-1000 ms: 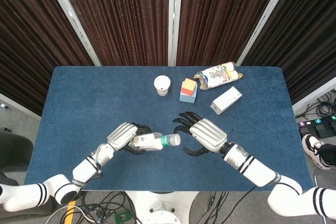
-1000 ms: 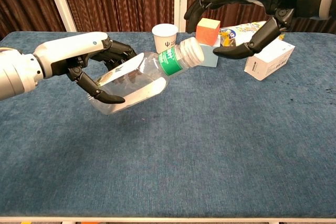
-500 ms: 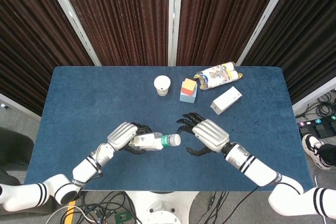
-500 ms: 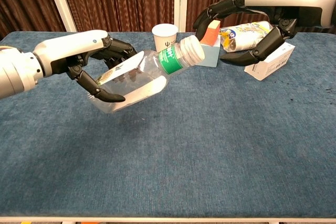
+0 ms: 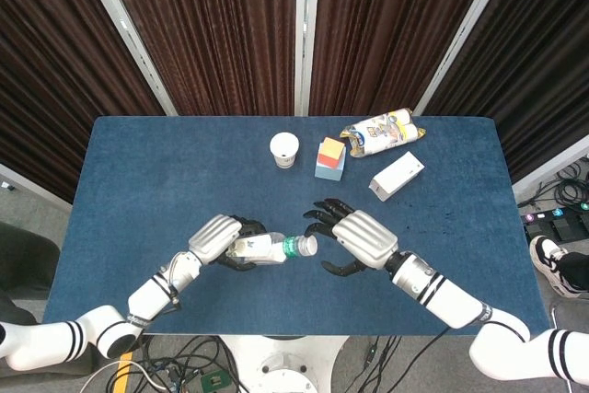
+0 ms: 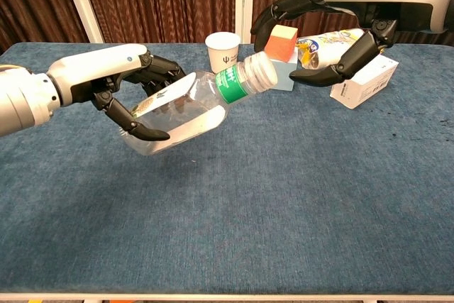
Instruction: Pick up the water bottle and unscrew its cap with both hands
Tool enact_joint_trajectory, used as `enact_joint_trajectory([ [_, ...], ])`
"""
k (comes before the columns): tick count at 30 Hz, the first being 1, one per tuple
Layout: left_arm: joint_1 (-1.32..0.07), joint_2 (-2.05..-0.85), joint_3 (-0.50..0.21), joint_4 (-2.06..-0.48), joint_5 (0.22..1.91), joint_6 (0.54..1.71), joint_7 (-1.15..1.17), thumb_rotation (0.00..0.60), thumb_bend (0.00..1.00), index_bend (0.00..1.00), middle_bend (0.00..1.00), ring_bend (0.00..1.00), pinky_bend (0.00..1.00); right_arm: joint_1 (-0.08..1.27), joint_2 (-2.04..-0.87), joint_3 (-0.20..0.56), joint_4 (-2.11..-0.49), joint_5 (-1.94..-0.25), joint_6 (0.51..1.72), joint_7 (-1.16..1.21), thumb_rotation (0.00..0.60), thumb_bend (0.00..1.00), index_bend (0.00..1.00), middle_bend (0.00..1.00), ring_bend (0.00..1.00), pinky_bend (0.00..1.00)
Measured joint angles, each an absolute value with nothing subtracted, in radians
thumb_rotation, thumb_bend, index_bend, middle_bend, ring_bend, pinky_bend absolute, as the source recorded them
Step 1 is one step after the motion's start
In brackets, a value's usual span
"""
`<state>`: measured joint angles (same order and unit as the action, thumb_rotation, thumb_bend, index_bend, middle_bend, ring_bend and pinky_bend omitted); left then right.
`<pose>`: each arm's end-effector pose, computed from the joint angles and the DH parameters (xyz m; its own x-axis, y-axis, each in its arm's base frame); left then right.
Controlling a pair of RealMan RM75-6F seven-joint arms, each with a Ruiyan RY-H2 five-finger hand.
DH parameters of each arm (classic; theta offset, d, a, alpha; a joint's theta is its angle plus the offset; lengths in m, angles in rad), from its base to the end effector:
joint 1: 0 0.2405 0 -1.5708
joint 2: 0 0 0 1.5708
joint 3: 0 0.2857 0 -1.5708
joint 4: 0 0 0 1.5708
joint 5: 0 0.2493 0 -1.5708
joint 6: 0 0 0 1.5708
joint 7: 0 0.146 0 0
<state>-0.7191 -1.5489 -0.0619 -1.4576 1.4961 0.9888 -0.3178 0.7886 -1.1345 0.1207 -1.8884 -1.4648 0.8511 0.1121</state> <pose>-0.1617 0.3297 -0.0704 0.1128 0.4930 0.8627 0.8763 -0.4586 0.1475 -0.1096 -0.3208 0.0336 0.3521 -0.4347 0.8289 -0.7914 -0.6111 0.0156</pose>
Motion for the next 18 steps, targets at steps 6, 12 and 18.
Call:
enact_joint_trajectory([
  [6, -0.72, -1.547, -0.062, -1.458, 1.497, 0.988, -0.318, 0.6, 0.34, 0.56, 0.58, 0.44, 0.42, 0.783, -1.134, 0.122, -1.888, -1.473, 0.868, 0.114, 0.513, 0.3, 0.28, 0.12, 0.0, 0.0],
  [12, -0.719, -1.544, -0.063, -1.466, 1.502, 0.997, -0.317, 0.6, 0.34, 0.56, 0.58, 0.44, 0.42, 0.778, -1.133, 0.123, -1.876, -1.456, 0.87, 0.114, 0.514, 0.3, 0.28, 0.12, 0.0, 0.0],
  [18, -0.718, -1.541, -0.066, -1.47, 1.5, 0.999, -0.313, 0.6, 0.34, 0.56, 0.58, 0.44, 0.42, 0.78, -1.133, 0.111, -1.873, -1.439, 0.843, 0.104, 0.514, 0.3, 0.28, 0.12, 0.0, 0.0],
])
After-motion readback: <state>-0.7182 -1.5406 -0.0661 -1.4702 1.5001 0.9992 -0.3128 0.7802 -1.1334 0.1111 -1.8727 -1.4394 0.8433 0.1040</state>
